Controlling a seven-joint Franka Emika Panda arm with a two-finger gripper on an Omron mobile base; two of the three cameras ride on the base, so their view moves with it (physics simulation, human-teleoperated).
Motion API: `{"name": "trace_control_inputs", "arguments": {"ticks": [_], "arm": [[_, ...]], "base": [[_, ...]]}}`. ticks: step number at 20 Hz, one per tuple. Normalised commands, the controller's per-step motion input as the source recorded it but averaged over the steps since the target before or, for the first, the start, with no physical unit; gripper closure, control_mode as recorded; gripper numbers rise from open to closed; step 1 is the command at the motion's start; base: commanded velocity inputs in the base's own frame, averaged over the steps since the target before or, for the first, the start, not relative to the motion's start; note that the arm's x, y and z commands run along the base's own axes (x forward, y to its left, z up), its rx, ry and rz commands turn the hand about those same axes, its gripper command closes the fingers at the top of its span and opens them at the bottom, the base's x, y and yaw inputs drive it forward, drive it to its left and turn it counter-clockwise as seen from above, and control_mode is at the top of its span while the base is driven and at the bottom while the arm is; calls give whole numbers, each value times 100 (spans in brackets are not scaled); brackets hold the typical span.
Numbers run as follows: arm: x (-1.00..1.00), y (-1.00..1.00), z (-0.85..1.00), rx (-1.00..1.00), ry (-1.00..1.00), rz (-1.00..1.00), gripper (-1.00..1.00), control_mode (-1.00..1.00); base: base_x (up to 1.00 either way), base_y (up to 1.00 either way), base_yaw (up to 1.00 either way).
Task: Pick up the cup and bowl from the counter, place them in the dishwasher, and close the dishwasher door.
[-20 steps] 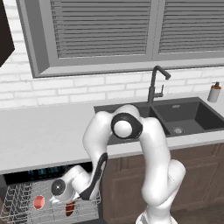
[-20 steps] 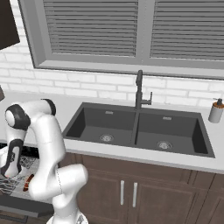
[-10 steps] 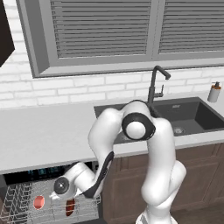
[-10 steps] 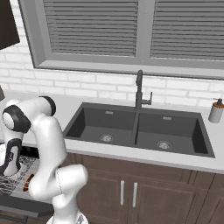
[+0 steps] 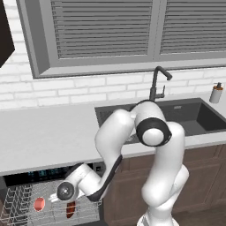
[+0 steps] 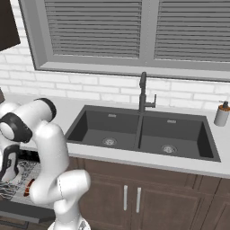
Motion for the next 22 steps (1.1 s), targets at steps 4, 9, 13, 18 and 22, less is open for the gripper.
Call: {"name": "trace_control_inputs", "arguments": {"ticks": [4, 9, 13, 18, 22], "arm": [[-55, 19, 2, 0, -13, 7, -100, -100], [-63, 22, 0, 0, -15, 9, -100, -100], [-59, 22, 0, 0, -10, 9, -100, -100], [-70, 4, 0, 0, -5, 4, -100, -100], [-93, 0, 0, -9, -6, 1, -100, -100]], "base": [[0, 0, 0], [0, 0, 0], [0, 0, 0], [0, 0, 0], [0, 0, 0]]}}
